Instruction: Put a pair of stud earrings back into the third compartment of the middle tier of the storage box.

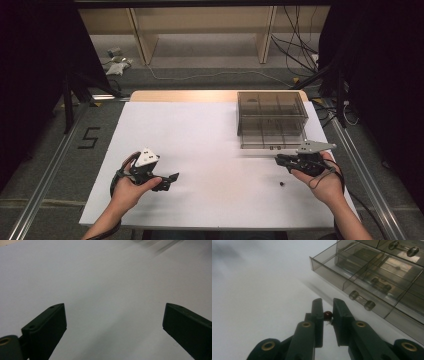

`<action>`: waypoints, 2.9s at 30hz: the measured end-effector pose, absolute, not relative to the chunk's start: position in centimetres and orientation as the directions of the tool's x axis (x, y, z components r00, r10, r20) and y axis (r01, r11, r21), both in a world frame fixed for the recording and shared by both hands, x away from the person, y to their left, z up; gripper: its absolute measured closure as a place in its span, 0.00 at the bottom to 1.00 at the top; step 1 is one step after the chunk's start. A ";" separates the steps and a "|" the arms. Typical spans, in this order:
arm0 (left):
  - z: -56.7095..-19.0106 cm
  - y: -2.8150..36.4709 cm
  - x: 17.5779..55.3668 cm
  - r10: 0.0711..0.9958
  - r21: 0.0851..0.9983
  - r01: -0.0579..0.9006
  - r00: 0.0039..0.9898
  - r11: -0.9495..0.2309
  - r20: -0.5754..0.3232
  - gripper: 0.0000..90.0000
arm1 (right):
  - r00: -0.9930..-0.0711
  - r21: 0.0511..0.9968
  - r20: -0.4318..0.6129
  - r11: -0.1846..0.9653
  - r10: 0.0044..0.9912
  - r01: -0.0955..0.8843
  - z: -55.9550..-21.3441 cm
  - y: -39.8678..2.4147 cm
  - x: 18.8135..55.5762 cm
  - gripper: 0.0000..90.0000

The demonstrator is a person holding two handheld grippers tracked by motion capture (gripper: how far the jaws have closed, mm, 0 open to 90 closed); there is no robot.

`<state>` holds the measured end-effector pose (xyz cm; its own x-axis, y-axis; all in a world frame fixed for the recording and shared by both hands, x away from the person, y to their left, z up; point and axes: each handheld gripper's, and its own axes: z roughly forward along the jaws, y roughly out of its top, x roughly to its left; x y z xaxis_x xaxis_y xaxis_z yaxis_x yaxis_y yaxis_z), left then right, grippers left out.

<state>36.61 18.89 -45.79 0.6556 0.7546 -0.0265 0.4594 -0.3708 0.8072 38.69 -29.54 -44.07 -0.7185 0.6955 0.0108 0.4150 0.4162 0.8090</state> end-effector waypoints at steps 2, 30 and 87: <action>-45.8 18.9 36.6 0.755 0.808 0.459 0.655 -0.370 -0.027 0.06 | -0.713 0.809 0.008 0.414 0.701 0.416 -44.0 -29.6 38.7 0.89; -45.8 18.9 36.6 0.757 0.811 0.458 0.653 -0.365 -0.029 0.06 | -0.655 0.831 0.004 0.363 0.755 0.423 -43.6 -30.6 39.2 0.89; -45.8 18.9 36.7 0.759 0.809 0.461 0.651 -0.363 -0.031 0.06 | -0.557 0.857 0.018 0.274 0.831 0.437 -43.2 -31.7 41.7 0.89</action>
